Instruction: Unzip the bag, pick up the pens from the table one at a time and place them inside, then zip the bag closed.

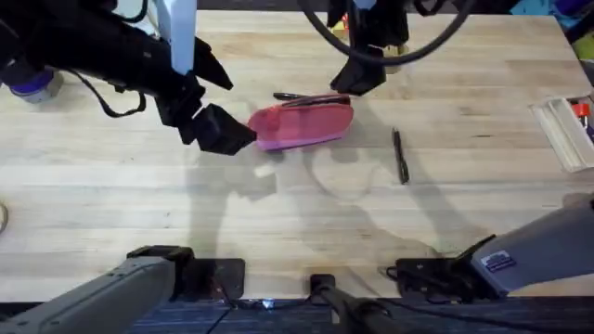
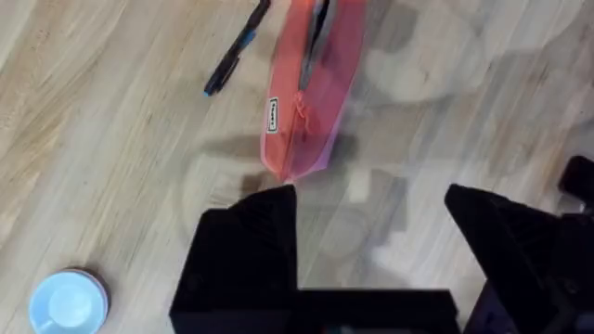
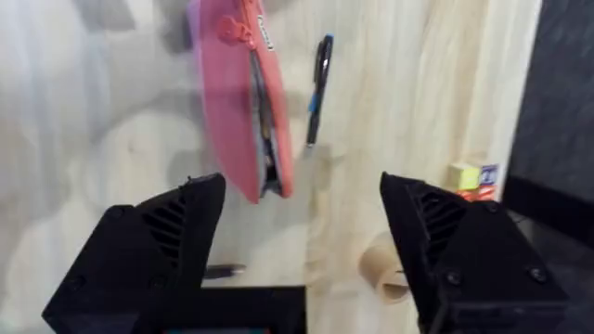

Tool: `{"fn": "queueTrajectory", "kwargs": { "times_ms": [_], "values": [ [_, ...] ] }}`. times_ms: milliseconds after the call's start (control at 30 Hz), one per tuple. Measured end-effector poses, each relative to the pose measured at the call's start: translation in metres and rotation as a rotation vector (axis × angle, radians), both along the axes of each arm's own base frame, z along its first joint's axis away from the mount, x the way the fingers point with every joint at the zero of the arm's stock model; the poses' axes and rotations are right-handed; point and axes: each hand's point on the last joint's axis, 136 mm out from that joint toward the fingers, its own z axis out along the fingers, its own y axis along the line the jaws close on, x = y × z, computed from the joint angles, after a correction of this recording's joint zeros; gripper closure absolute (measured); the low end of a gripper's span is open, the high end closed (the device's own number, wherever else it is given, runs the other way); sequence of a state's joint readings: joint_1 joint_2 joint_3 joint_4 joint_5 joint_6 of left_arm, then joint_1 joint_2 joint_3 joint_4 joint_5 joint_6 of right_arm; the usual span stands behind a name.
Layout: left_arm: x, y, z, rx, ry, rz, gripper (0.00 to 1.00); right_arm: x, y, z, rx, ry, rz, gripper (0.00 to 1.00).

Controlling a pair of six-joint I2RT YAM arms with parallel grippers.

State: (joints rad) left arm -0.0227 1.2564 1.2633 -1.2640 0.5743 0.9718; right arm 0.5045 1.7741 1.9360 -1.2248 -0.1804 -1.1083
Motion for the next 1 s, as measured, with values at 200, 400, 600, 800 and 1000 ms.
{"fn": "queueTrajectory", "kwargs": {
  "times_ms": [200, 400, 600, 800, 1000],
  "values": [
    [0.0000, 0.0001, -0.0001, 0.001, 0.000, 0.000, 0.007, 0.0017, 0.0011, 0.0011, -0.017, -0.041, 0.076, 0.006],
    [0.0001, 0.0004, -0.0003, 0.003, 0.000, 0.001, 0.007, 0.0010, 0.0011, 0.0008, -0.024, -0.047, 0.098, 0.006],
    [0.0001, 0.0004, -0.0003, 0.003, 0.000, 0.001, 0.008, 0.0006, 0.0009, 0.0006, -0.027, -0.050, 0.108, 0.606],
    [0.0001, 0.0004, -0.0003, 0.003, 0.000, 0.001, 0.007, -0.0008, 0.0004, 0.0000, -0.030, -0.044, 0.112, 0.969],
    [0.0001, 0.0004, -0.0003, 0.003, 0.000, 0.001, 0.007, -0.0037, 0.0046, 0.0011, -0.004, -0.031, 0.120, 0.971]
  ]
}}
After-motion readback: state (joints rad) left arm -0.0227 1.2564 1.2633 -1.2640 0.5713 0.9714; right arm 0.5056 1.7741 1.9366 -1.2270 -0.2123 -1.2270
